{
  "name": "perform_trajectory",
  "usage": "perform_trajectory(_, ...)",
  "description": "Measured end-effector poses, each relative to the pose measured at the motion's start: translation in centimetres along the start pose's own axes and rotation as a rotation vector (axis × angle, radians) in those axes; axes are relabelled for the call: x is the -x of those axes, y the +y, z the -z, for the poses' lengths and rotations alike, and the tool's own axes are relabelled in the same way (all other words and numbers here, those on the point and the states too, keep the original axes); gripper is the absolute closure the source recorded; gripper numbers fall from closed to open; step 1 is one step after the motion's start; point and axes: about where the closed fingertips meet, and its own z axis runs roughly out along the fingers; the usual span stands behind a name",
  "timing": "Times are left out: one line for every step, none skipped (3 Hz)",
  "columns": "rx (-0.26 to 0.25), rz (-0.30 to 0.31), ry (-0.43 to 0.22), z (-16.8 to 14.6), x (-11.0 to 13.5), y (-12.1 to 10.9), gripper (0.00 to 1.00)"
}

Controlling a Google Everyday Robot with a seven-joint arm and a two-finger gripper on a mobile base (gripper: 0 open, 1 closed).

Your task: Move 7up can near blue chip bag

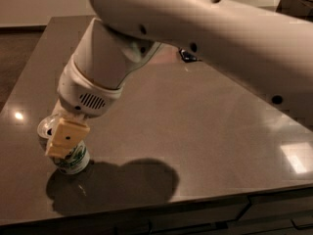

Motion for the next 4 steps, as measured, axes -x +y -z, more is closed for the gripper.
perform_trajectory(-0.128,-0.154,-0.017,6.9,-6.4,-7.0,1.00)
perform_trajectory(-0.206,-0.269,-0.022,11.1,-11.7,-11.6,1.00)
perform_trajectory(-0.284,-0.362,-0.013,15.0,-16.2,-15.4,1.00)
perform_trajectory(-0.353,-0.465,-0.006,18.5,-20.8,-18.8,1.00)
